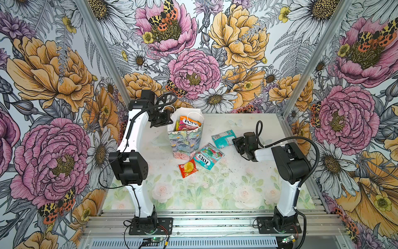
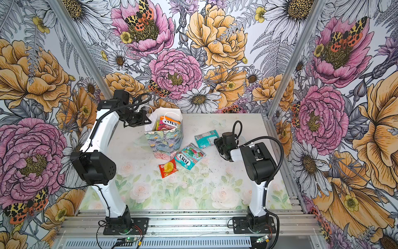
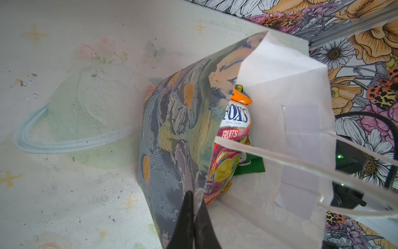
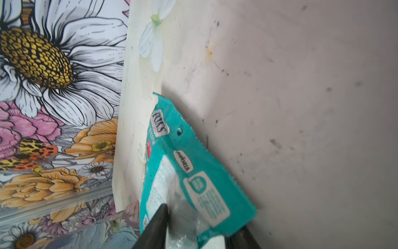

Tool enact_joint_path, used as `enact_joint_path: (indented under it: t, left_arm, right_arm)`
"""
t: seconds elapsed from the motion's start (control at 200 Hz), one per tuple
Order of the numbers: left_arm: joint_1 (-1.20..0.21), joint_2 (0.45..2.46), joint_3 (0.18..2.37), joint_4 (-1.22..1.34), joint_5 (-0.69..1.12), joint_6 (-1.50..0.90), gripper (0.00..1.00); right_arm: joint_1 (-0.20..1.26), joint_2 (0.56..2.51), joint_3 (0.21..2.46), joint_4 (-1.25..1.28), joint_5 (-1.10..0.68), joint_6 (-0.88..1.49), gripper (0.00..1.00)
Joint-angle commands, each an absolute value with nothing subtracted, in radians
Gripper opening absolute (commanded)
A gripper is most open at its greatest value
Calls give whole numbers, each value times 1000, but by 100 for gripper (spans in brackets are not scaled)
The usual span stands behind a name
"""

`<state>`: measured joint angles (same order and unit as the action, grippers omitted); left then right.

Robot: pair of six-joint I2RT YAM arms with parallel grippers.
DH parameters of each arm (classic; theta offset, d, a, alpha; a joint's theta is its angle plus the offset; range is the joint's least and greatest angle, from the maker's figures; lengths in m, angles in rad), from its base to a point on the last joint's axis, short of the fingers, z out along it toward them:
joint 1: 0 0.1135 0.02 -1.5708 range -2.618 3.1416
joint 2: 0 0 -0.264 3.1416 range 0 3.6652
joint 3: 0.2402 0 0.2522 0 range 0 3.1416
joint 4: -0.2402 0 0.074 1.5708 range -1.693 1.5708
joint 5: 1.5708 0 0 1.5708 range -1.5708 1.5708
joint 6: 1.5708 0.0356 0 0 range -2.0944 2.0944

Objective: Place the snacks into the paper bag
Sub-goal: Rotate the snack at the top-center of the table, then pick up the snack from the top-center of the table.

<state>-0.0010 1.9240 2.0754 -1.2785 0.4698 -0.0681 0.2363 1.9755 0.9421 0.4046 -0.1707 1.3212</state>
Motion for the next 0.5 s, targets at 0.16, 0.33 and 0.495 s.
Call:
enact_joint_path:
  t: [0.16,0.33,0.495]
  left_arm:
    - [12,1896,2071,-1294,509,-55,0]
    - [12,1899,2072,-1294,509,-55,0]
    - [13,1902,2075,-1293,511,-55,0]
  right_arm:
    - [202,1991,1017,350,-228,1186,5]
    - [192,1965,1050,285,-253,1093,0]
    - [188,1913,1082,196,-292,982,0]
